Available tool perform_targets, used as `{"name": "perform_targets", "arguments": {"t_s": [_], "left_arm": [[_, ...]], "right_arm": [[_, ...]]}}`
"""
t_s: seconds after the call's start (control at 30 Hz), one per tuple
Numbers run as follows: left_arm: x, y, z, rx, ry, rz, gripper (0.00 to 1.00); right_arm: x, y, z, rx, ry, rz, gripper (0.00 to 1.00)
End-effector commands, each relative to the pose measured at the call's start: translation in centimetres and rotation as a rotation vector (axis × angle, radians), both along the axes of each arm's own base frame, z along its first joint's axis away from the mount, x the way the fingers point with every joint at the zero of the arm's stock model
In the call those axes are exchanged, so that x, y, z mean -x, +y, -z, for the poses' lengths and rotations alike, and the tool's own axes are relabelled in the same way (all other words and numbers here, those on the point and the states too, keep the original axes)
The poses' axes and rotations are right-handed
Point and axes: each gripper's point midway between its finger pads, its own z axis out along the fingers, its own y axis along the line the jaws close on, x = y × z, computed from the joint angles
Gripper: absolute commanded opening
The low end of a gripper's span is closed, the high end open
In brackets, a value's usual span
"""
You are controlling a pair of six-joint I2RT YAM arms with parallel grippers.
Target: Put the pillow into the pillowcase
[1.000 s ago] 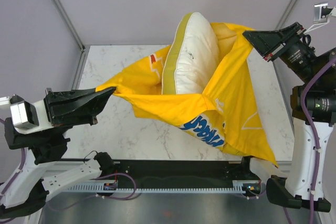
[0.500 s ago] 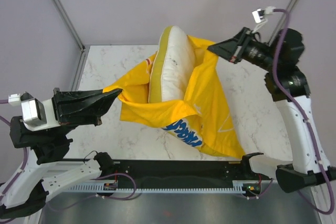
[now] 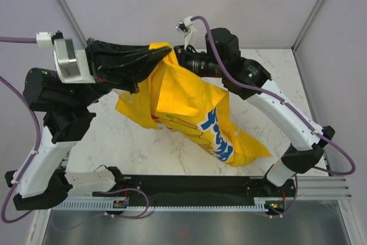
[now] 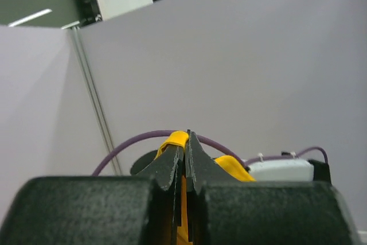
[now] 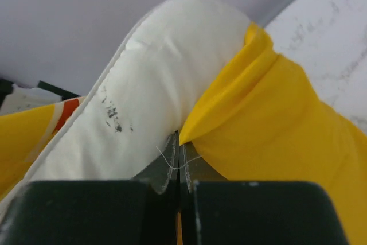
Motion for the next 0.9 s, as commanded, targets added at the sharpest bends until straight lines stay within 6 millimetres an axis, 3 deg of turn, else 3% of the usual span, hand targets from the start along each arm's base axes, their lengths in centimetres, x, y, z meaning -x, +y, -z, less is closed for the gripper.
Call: {"name": "perform_targets", "arguments": {"t_s": [0.0, 0.03, 0.07, 0.1, 0.13, 0.17, 0.27, 0.3, 0.37, 0.4, 0.43, 0.47, 0.5, 0.53, 0.6, 0.63, 0.7, 0.73, 0.77, 0.8, 0.83, 0.87], "left_arm": [[2.5, 3.3, -7.4, 0.149, -0.209, -0.054, 0.02], [3.4, 5.7, -10.3, 0.218, -0.240, -0.097, 0.02], [1.3, 4.2, -10.7, 0.206, -0.238, -0.151, 0.02], [0.7, 4.6, -11.8, 0.232, -0.241, -0.195, 0.02], [0.2, 6.5, -13.7, 0.303, -0.231, -0.270, 0.02], [-1.6, 5.4, -13.8, 0.292, -0.238, -0.331, 0.02], [-4.3, 5.7, -14.8, 0.319, -0.253, -0.490, 0.02], [-6.4, 4.1, -14.0, 0.286, -0.241, -0.534, 0.02], [-10.0, 2.4, -12.1, 0.223, -0.217, -0.623, 0.02], [-13.1, 1.8, -10.5, 0.181, -0.184, -0.685, 0.02], [-16.0, -0.2, -7.5, 0.114, -0.126, -0.673, 0.02], [-18.0, -0.9, -5.7, 0.088, -0.100, -0.667, 0.02], [-20.4, 0.2, -4.8, 0.113, -0.097, -0.698, 0.02], [-23.9, -2.1, -0.2, 0.041, -0.048, -0.668, 0.02], [-27.3, -3.7, 3.0, 0.053, 0.040, -0.593, 0.02], [-29.6, -6.8, 5.6, -0.007, 0.059, -0.523, 0.02], [-30.7, -11.1, 8.1, -0.066, 0.072, -0.391, 0.02], [-30.3, -12.0, 6.5, -0.029, 0.061, -0.347, 0.02], [-32.4, -14.7, 9.7, -0.061, 0.115, -0.308, 0.02], [-31.7, -16.5, 9.9, -0.058, 0.113, -0.266, 0.02], [-31.2, -17.5, 9.2, -0.034, 0.090, -0.242, 0.02], [-31.3, -19.2, 10.6, -0.043, 0.095, -0.222, 0.02]], "right_arm": [[2.9, -0.1, -8.9, -0.144, -0.174, -0.047, 0.00], [3.6, -0.5, -11.8, -0.199, -0.220, -0.052, 0.00], [2.5, 0.5, -11.2, -0.182, -0.199, -0.040, 0.00], [2.2, 0.4, -12.2, -0.202, -0.215, -0.024, 0.00], [1.7, 0.3, -14.0, -0.241, -0.240, -0.004, 0.00], [0.8, 0.0, -14.9, -0.265, -0.248, 0.037, 0.00], [-2.5, -2.0, -15.8, -0.314, -0.222, 0.155, 0.00], [-3.9, -2.9, -15.4, -0.310, -0.205, 0.215, 0.00], [-7.5, -4.8, -11.6, -0.244, -0.141, 0.329, 0.00], [-8.7, -5.3, -9.9, -0.213, -0.119, 0.366, 0.00], [-10.6, -6.3, -5.3, -0.134, -0.058, 0.417, 0.00], [-11.7, -6.7, -3.2, -0.111, -0.037, 0.447, 0.00], [-12.5, -7.3, -0.8, -0.091, 0.000, 0.479, 0.00], [-13.4, -9.1, 5.3, -0.022, 0.091, 0.532, 0.00], [-14.7, -10.7, 8.5, -0.068, 0.105, 0.586, 0.04], [-15.0, -13.3, 12.8, -0.027, 0.147, 0.648, 0.10], [-16.0, -16.9, 14.6, 0.006, 0.132, 0.740, 0.10], [-16.7, -20.6, 14.9, 0.015, 0.123, 0.828, 0.10], [-16.8, -22.9, 15.4, 0.049, 0.126, 0.882, 0.11], [-17.0, -24.9, 15.3, 0.071, 0.116, 0.928, 0.11], [-17.5, -28.6, 14.3, 0.095, 0.071, 1.000, 0.18], [-17.3, -30.5, 15.0, 0.141, 0.092, 1.045, 0.29]]}}
